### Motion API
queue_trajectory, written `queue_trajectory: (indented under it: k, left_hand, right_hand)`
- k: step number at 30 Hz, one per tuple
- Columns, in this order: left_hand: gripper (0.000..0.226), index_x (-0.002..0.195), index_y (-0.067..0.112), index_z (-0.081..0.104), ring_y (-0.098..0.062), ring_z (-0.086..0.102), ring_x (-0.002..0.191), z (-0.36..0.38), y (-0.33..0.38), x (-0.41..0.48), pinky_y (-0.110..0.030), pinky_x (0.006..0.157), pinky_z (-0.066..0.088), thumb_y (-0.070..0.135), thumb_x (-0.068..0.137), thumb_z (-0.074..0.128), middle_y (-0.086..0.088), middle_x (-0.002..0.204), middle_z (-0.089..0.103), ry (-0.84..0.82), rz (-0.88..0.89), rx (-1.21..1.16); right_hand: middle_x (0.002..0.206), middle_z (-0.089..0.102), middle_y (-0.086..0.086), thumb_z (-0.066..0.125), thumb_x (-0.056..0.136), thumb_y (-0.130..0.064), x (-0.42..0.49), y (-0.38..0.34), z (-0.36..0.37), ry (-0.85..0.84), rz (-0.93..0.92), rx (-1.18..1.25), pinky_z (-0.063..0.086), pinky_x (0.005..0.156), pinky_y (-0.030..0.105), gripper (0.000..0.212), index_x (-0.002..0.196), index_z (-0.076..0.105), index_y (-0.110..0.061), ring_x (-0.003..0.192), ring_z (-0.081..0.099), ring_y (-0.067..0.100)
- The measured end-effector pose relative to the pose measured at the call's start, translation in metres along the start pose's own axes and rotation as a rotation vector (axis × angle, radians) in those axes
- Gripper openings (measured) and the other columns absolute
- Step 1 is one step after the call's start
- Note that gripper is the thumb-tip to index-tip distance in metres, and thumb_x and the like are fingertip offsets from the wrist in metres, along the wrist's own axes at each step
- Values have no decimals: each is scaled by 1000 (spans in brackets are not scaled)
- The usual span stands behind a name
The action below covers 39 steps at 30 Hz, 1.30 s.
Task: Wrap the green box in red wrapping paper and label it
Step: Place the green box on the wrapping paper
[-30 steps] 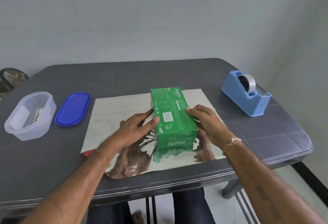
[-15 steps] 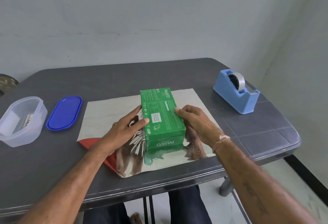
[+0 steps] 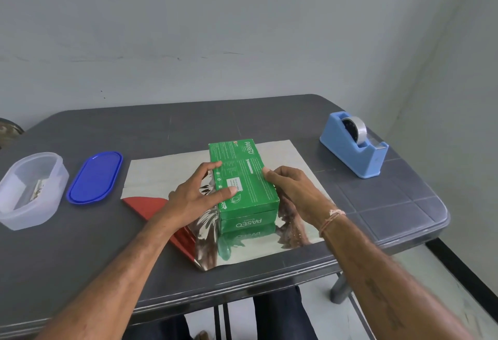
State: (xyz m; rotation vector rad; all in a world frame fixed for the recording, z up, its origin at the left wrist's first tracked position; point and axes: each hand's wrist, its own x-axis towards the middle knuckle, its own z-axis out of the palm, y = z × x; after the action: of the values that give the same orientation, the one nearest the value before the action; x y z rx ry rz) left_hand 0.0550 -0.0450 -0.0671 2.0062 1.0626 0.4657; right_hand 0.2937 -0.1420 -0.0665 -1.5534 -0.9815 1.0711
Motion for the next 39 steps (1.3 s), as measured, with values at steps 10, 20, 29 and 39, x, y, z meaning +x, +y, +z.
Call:
queue_trajectory:
  k: [10,20,29,39]
  left_hand:
    - [95,137,65,31,-31,44,143,1,-6,6,-63,118,28,102,53,55,9,164,35,-22,-36,8]
    - [93,136,67,29,-30,44,142,2,-9,6,-63,118,26,102,53,53,13,161,37,-27,-33,-7]
    - [91,142,60,28,-32,47,141,3,-7,4,-61,118,26,94,61,52,9,162,38,-15,-40,12]
    - [77,146,57,28,-32,46,141,1,0,-4,-57,120,21,80,79,59,8,163,37,-3,-31,7]
  right_hand:
    - [131,57,9,84,82,-42,3,9,-69,434,180,-659,54,96,44,72,136,49,-11,112,59,25]
    - [117,67,8,87,80,-37,13,6,-62,396,201,-714,51,98,43,51,117,70,-8,108,61,25]
    - [109,65,11,85,81,-33,22,9,-59,443,240,-921,50,74,31,37,100,64,-9,92,60,26]
    - [114,61,13,84,84,-23,19,8,-43,480,208,-954,46,77,32,40,112,64,-3,95,56,28]
